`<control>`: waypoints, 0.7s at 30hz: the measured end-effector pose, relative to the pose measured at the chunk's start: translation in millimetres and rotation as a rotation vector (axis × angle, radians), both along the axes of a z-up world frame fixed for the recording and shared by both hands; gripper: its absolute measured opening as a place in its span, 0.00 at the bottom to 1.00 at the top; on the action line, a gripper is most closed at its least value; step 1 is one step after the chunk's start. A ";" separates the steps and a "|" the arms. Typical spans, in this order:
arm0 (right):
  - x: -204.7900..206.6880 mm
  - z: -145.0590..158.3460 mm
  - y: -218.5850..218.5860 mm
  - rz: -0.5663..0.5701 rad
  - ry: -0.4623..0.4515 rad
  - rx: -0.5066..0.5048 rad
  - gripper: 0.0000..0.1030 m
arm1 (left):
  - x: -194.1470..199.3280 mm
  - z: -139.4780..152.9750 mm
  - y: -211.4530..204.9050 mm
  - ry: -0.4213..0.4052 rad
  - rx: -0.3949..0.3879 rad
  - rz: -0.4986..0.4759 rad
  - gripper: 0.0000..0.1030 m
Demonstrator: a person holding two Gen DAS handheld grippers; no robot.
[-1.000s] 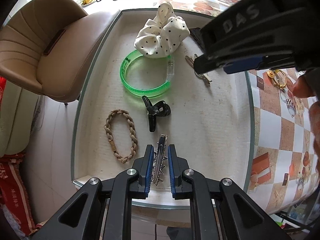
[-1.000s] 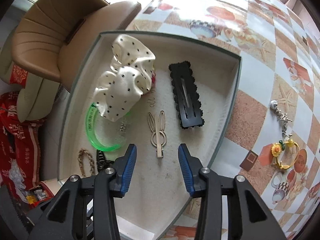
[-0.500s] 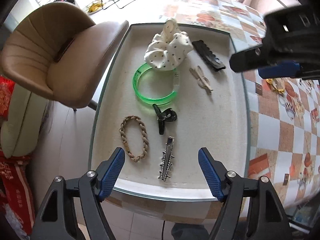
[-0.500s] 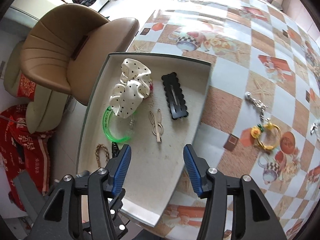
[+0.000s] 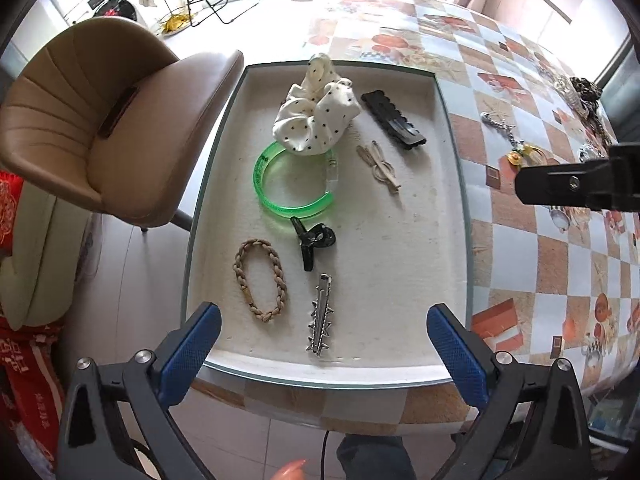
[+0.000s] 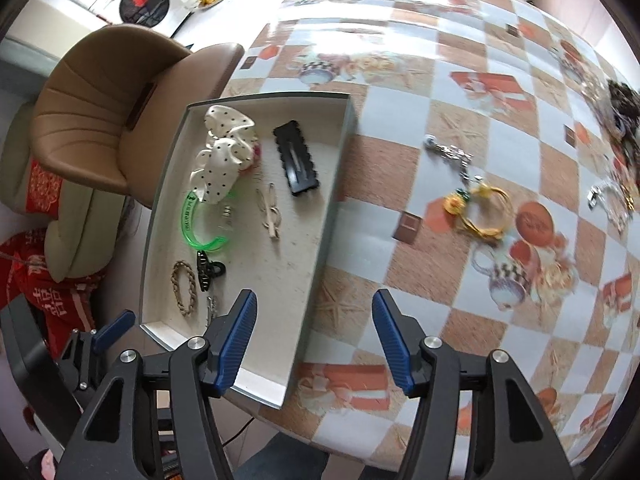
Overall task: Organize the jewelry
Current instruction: 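Move both tools back over the silver charm and yellow hair tie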
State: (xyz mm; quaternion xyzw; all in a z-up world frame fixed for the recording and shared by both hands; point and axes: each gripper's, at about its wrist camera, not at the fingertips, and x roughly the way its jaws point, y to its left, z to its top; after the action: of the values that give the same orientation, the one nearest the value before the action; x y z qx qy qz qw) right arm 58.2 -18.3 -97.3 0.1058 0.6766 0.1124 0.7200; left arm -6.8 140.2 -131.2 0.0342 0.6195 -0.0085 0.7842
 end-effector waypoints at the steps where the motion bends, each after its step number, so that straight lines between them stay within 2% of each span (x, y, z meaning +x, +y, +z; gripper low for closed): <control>1: -1.9 1.4 -3.5 -0.010 -0.002 -0.002 0.66 | 1.5 0.2 0.0 0.001 -0.002 -0.006 1.00; 2: -4.2 2.5 -7.6 -0.022 -0.004 -0.003 0.70 | 2.4 1.5 -1.0 0.000 -0.004 -0.016 1.00; 3: -7.8 4.1 -13.7 -0.041 -0.009 -0.003 0.78 | 3.4 3.6 -1.4 -0.004 -0.004 -0.024 1.00; 6: -14.9 3.1 -28.6 -0.083 -0.017 -0.014 0.79 | 6.6 9.9 -4.1 -0.019 -0.007 -0.048 1.00; 8: -21.9 1.3 -41.7 -0.118 -0.023 -0.026 0.90 | 9.5 13.5 -6.5 -0.026 -0.008 -0.057 1.00; 14: -31.6 -13.9 -83.9 -0.186 0.008 -0.062 0.90 | 21.0 16.8 -27.1 -0.033 -0.005 -0.072 1.00; 21: -15.5 -32.6 -123.6 -0.192 0.040 -0.084 0.90 | 42.0 20.7 -62.1 -0.026 -0.059 -0.064 1.00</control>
State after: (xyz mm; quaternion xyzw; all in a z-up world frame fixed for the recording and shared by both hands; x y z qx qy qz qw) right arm 42.8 -141.9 -130.0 0.1421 0.6817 0.0126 0.7176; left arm 35.2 78.1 -110.5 0.0310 0.6072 -0.0516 0.7922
